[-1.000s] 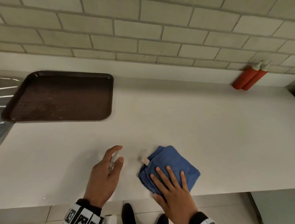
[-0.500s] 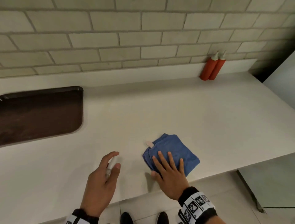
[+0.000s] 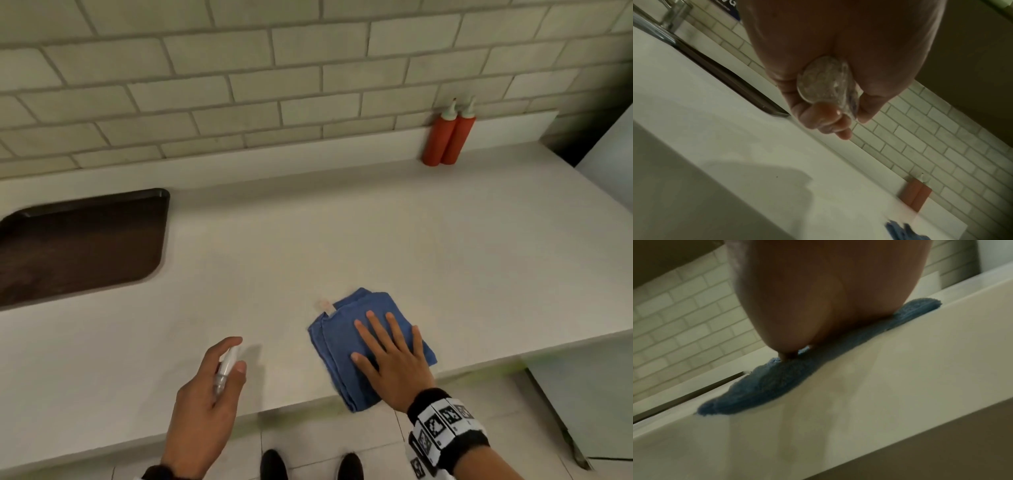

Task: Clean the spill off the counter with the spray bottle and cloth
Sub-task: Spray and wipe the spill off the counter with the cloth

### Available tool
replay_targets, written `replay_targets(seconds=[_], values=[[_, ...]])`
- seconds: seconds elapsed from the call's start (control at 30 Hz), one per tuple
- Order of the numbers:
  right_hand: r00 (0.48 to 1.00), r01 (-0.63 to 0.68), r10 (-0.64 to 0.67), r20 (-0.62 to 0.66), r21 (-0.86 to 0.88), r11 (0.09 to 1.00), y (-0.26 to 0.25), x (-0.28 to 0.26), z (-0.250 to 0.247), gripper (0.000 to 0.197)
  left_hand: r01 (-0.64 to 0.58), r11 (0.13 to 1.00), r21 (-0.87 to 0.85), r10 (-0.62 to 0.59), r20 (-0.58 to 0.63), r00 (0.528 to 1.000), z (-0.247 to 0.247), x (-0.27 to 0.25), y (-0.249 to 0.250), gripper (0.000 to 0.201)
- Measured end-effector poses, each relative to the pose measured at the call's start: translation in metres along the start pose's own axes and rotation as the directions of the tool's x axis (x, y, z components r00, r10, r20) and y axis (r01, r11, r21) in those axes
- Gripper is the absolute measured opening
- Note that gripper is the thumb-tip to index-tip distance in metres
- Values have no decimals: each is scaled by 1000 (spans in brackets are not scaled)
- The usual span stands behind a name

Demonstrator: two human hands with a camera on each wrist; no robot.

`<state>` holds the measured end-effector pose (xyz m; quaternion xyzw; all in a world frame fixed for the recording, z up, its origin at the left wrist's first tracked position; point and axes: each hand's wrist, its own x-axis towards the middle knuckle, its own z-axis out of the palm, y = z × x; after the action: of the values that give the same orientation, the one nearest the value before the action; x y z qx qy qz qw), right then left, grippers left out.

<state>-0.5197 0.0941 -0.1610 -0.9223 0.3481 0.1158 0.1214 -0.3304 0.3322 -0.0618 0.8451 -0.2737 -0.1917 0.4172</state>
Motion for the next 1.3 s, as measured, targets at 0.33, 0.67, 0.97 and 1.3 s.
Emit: replay_targets(seconds=[0.33,0.67,0.97,1.3], values=[[965,-263,263,17,76,962,42,12,-11,68,20,991,131,-2,-139,990,5,10,-9,35],[995,-35,31,-100,-44,998,-16,-25,29,70,80,961,265,-29,-191,981,-5,-5,-31,26],[974,221,-224,-31,-87,971,-106,1,29,78,142,968,209,-79,-283,956,-51,5,-68,23],[885,463,-452,114,-109,880,-263,81,17,74,190,980,57,-164,-302,939,-131,44,-102,28]])
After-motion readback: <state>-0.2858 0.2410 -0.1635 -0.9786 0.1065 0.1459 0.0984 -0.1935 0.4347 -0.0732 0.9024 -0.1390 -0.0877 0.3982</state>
